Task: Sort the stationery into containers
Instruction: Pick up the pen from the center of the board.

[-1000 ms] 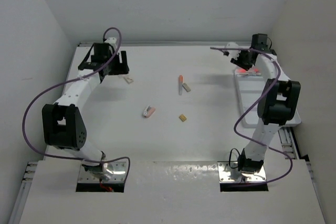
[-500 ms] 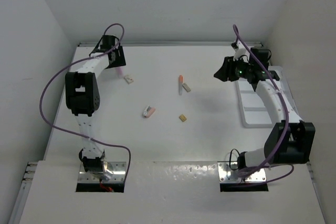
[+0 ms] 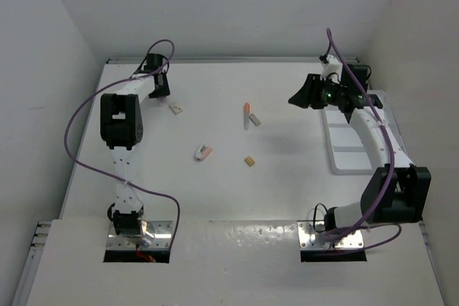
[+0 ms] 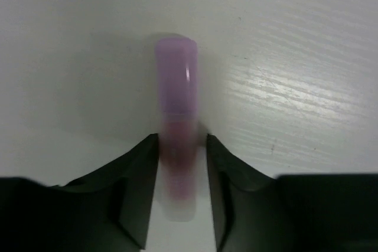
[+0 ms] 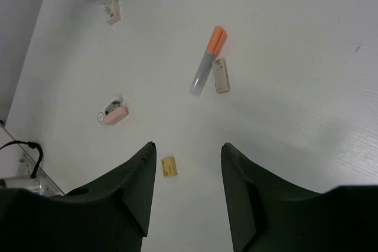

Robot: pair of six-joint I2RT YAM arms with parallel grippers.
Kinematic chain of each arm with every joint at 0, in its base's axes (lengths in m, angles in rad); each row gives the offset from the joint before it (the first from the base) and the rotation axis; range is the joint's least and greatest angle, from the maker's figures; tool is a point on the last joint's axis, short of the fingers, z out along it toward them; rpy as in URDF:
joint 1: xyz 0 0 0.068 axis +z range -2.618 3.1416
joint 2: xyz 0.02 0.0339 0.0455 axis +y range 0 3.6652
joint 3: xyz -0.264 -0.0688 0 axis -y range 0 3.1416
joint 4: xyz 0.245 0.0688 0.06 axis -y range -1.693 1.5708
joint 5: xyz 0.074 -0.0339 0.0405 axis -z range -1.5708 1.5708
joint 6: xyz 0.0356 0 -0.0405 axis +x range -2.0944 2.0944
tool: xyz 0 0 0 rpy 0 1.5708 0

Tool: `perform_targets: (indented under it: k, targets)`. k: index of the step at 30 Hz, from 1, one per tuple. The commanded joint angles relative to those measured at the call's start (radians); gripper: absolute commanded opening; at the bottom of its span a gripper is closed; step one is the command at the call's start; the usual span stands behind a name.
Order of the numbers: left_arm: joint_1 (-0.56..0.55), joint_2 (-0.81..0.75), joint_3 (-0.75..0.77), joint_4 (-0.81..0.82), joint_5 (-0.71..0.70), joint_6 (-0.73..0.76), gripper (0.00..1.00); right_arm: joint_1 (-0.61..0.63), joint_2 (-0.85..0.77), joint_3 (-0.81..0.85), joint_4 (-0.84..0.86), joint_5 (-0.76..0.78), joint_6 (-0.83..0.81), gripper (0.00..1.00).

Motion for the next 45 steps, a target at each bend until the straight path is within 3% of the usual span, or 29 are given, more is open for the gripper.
perform_targets:
  k: [1,2,8,13,17,22,33,45]
  targets:
    - [0.015,0.029,0.033,-0.017,0.006,0.008,0.40,0.013,-0.006,0.057,0.013,-0.026,0.031,0.48]
    - [0.018,0.029,0.033,-0.024,0.013,0.008,0.30,0.020,-0.005,0.060,0.016,-0.030,0.035,0.48]
    - [0.088,-0.078,-0.050,0.020,0.223,-0.007,0.00,0.100,0.015,0.112,0.038,-0.038,0.072,0.52]
    - [0.136,-0.410,-0.349,0.368,0.536,-0.082,0.00,0.157,0.072,0.199,0.136,-0.052,0.221,0.60]
    - [0.096,-0.594,-0.491,0.397,0.679,-0.087,0.00,0.195,0.154,0.282,0.225,-0.057,0.380,0.73]
    - [0.029,-0.735,-0.631,0.474,0.849,-0.133,0.00,0.275,0.228,0.376,0.312,-0.044,0.476,0.77]
    - [-0.240,-0.904,-0.636,0.459,0.761,-0.128,0.00,0.427,0.319,0.509,0.291,0.078,0.462,0.77]
    - [-0.309,-0.861,-0.587,0.467,0.754,-0.151,0.00,0.471,0.365,0.505,0.236,0.190,0.434,0.72]
